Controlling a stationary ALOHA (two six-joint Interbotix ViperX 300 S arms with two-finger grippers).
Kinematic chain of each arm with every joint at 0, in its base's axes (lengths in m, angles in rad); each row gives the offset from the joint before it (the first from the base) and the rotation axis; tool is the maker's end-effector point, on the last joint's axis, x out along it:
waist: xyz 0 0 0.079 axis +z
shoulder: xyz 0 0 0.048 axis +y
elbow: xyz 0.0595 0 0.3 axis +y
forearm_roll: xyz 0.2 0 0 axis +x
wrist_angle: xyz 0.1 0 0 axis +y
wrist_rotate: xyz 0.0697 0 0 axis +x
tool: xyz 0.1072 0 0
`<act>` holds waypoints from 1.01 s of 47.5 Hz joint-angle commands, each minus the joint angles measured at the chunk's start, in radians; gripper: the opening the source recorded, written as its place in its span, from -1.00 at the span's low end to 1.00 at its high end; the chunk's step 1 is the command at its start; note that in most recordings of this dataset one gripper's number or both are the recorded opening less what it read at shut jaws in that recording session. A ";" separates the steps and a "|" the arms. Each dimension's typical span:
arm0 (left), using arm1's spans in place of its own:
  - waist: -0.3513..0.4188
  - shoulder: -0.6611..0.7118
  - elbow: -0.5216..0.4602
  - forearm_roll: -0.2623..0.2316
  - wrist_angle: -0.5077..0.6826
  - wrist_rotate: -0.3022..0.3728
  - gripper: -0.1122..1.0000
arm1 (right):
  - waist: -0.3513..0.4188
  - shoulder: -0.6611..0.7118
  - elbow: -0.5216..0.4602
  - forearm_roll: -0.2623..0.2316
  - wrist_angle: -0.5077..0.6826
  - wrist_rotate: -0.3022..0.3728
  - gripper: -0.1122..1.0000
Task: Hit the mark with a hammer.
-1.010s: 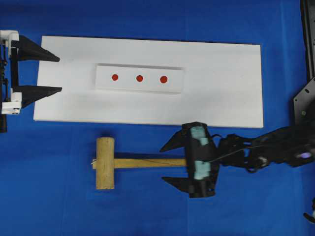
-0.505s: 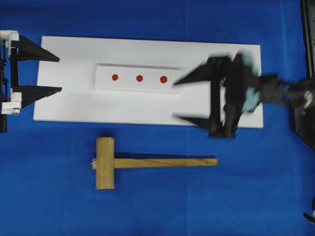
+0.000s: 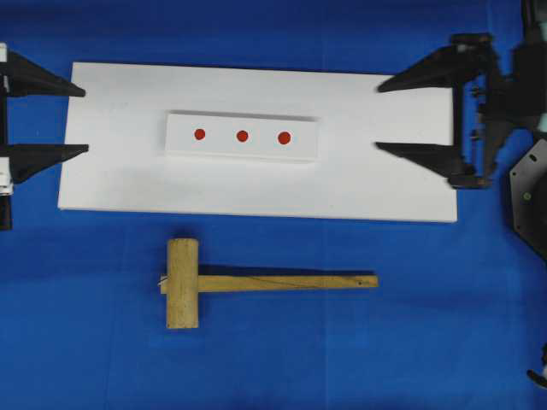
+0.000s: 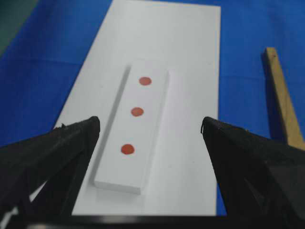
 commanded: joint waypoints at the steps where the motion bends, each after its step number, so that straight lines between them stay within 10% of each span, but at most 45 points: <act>1: 0.002 -0.025 -0.003 0.002 0.002 0.023 0.75 | -0.006 -0.069 0.048 -0.002 -0.002 0.000 0.79; 24: -0.026 -0.143 0.081 0.000 0.035 0.040 0.75 | 0.003 -0.348 0.330 0.115 -0.035 0.008 0.70; 48: -0.060 -0.199 0.141 0.000 0.035 0.040 0.75 | 0.100 -0.348 0.364 0.121 -0.100 0.006 0.62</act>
